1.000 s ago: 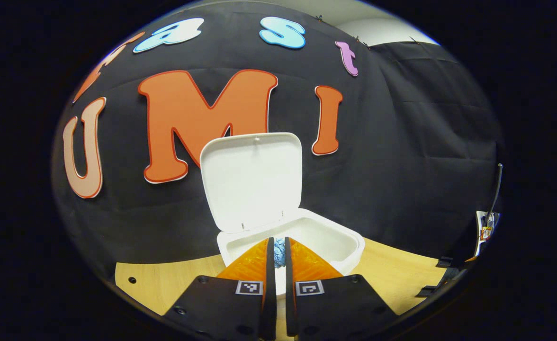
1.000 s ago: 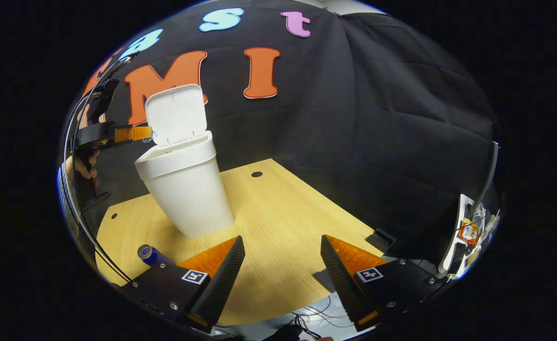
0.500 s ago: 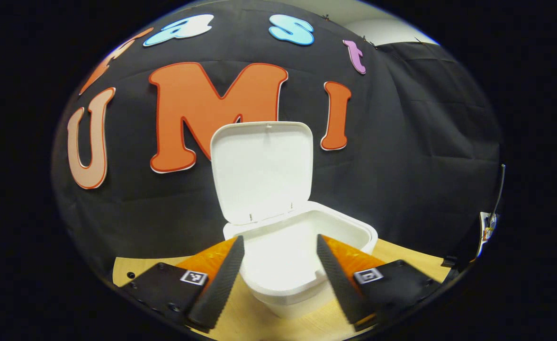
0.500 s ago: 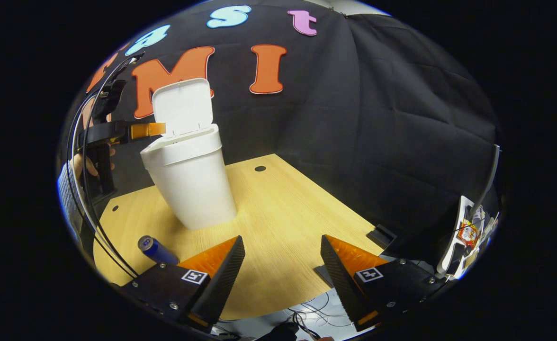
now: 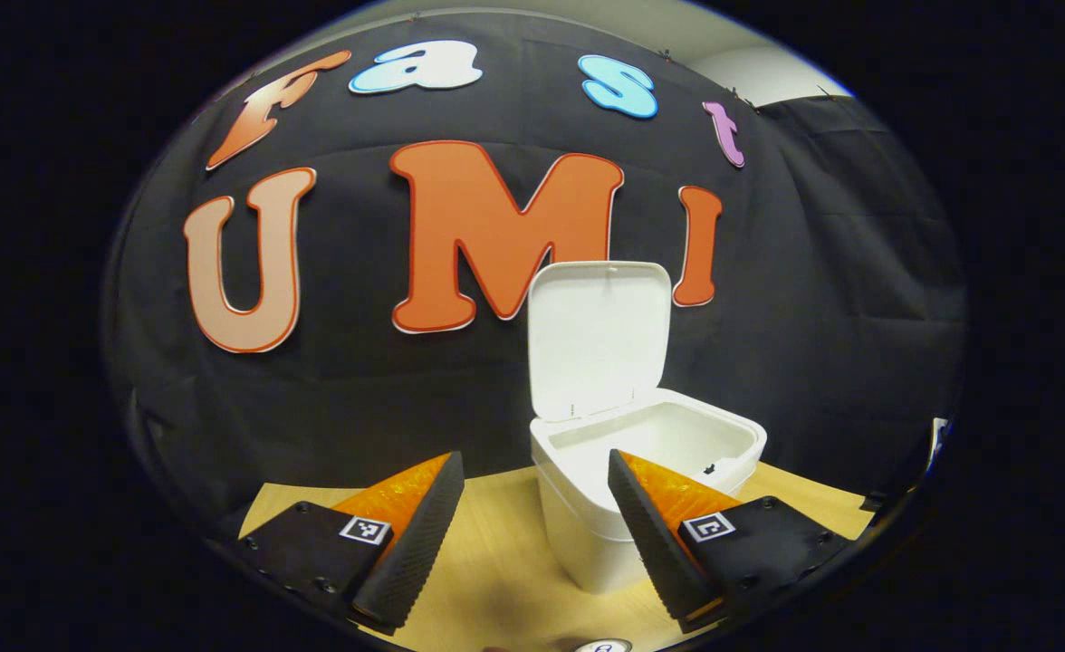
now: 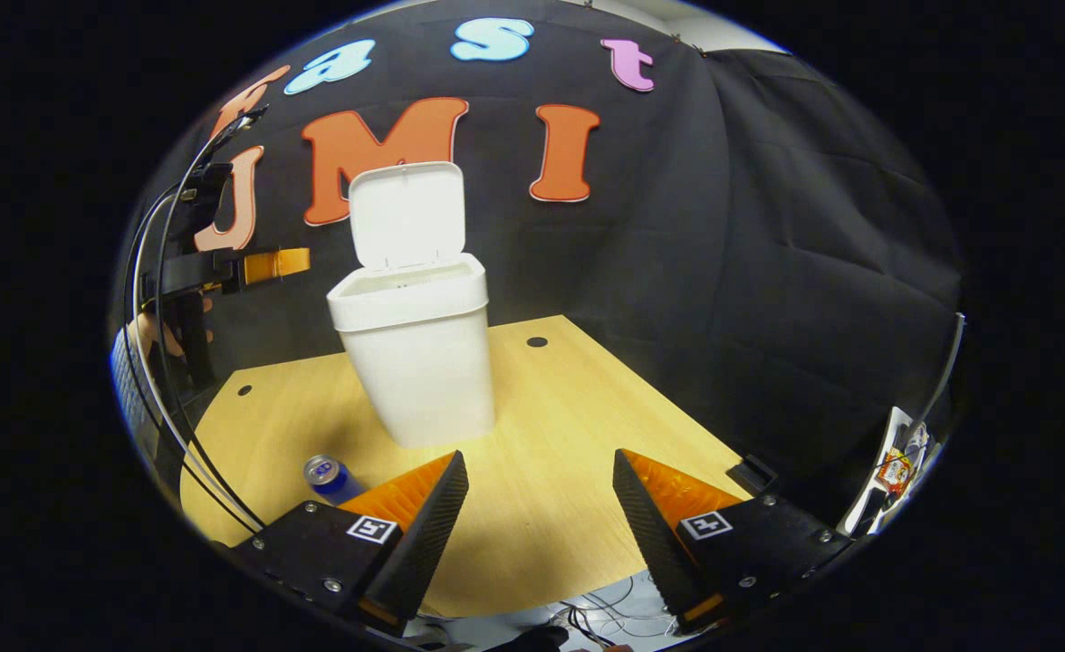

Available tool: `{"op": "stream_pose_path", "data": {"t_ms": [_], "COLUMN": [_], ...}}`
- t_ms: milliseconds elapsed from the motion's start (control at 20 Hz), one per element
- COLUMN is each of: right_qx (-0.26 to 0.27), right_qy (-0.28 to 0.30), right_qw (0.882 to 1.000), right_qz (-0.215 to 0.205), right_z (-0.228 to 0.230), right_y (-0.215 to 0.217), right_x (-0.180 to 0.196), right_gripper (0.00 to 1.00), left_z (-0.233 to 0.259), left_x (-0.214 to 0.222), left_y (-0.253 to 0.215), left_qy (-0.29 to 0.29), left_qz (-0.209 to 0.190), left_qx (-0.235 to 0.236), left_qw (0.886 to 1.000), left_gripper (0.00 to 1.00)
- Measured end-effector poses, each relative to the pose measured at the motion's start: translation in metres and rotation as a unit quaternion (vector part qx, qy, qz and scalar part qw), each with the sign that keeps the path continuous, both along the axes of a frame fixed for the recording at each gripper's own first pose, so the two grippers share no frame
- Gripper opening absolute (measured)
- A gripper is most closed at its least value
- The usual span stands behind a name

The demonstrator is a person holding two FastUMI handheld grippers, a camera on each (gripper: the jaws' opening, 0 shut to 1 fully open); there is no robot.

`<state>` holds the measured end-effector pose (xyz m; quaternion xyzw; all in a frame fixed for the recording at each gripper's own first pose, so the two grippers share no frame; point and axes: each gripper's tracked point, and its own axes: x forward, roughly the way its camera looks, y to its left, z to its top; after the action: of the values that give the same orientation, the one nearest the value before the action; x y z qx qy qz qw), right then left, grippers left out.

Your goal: Press the lid of the desktop garbage bin to open it, pick up the crumpled paper on the desktop and throw it into the bin, then pick up the pop can on the desktop and drop it into the bin, and finally close the garbage bin lid.

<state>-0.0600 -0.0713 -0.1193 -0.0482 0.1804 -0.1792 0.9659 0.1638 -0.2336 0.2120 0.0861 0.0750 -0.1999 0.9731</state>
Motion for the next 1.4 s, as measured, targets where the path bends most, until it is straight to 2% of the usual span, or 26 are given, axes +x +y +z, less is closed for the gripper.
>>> {"op": "stream_pose_path", "data": {"t_ms": [300,550,700,950,1200,1400], "right_qx": [0.002,-0.006,-0.016,0.001,-0.026,-0.03], "right_qy": [0.013,0.035,0.055,0.092,0.133,0.168], "right_qw": [0.998,0.992,0.989,0.983,0.97,0.962], "right_qz": [0.058,0.119,0.136,0.162,0.204,0.213], "right_z": [-0.01,-0.029,-0.047,-0.079,-0.109,-0.142], "right_y": [0.063,0.113,0.128,0.155,0.182,0.188], "right_x": [0.029,0.06,0.078,0.1,0.116,0.121], "right_gripper": [0.98,0.98,0.98,0.98,0.98,0.98], "left_z": [0.021,0.023,0.02,0.017,-0.003,-0.011], "left_x": [-0.003,-0.02,-0.028,-0.047,-0.062,-0.071], "left_y": [0.1,0.165,0.197,0.246,0.286,0.311], "left_qy": [-0.033,-0.037,-0.034,-0.029,-0.011,-0.004], "left_qz": [0.062,0.11,0.131,0.174,0.218,0.239], "left_qx": [0.022,0.018,0.023,0.01,0.01,0.012], "left_qw": [0.997,0.993,0.991,0.984,0.976,0.971], "left_gripper": [1.0,1.0,1.0,1.0,1.0,1.0]}}
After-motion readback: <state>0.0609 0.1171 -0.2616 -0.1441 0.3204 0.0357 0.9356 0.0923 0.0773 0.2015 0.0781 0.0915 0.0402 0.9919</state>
